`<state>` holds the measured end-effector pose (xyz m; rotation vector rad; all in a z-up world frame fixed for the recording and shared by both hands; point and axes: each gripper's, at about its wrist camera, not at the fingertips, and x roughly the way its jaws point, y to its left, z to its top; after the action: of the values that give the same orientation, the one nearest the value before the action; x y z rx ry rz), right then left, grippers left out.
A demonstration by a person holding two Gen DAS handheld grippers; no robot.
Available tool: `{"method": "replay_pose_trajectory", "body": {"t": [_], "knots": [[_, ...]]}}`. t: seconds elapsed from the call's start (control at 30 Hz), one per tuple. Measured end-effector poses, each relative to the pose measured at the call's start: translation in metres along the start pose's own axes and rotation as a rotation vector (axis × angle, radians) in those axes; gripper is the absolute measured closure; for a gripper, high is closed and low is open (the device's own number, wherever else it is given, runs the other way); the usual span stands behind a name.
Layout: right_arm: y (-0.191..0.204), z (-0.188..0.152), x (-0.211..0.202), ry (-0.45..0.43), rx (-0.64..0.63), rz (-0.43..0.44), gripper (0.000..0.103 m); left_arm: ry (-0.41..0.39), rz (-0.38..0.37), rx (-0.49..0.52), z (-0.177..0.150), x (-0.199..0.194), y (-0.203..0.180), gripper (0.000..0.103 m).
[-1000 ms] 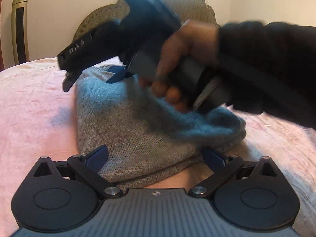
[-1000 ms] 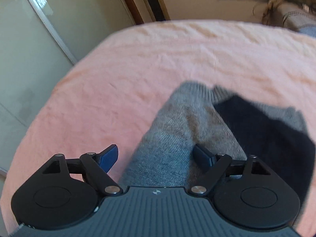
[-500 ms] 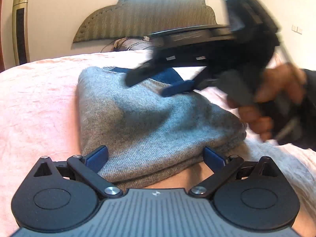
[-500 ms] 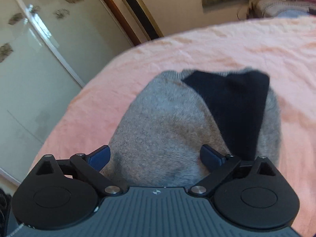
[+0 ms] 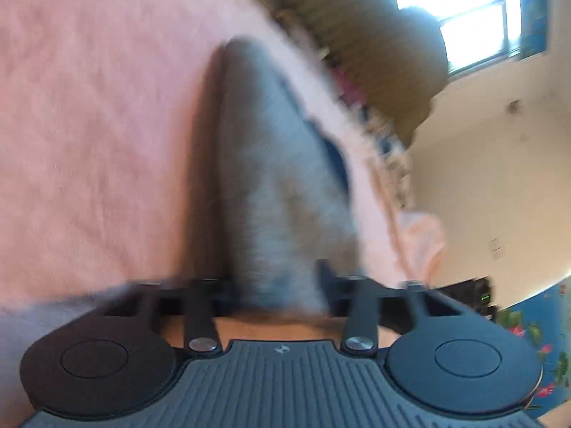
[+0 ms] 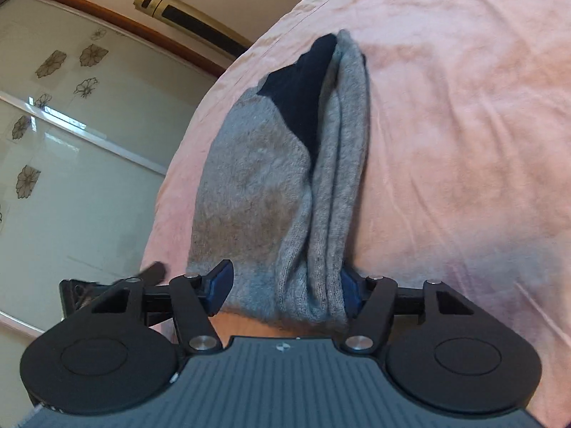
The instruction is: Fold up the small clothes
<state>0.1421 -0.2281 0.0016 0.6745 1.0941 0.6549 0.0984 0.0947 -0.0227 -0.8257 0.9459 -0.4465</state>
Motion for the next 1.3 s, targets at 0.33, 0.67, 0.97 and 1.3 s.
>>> {"method": "replay_pose_trajectory", "body": {"t": [0.33, 0.67, 0.97, 1.3], "knots": [[0.005, -0.009, -0.015, 0.025, -0.167, -0.072, 0.083, -0.024, 0.114, 0.218, -0.022, -0.026, -0.021, 0.087], [0.074, 0.066, -0.008, -0.203, -0.263, -0.103, 0.037, -0.232, 0.33, 0.8, -0.07, -0.016, -0.099, 0.02], [0.072, 0.089, 0.087, -0.051, -0.426, -0.349, 0.001, -0.192, 0.355, 0.796, -0.072, 0.019, -0.084, 0.019], [0.088, 0.027, 0.033, -0.127, -0.333, -0.134, 0.001, -0.222, 0.334, 0.754, -0.09, -0.018, -0.081, 0.018]]}}
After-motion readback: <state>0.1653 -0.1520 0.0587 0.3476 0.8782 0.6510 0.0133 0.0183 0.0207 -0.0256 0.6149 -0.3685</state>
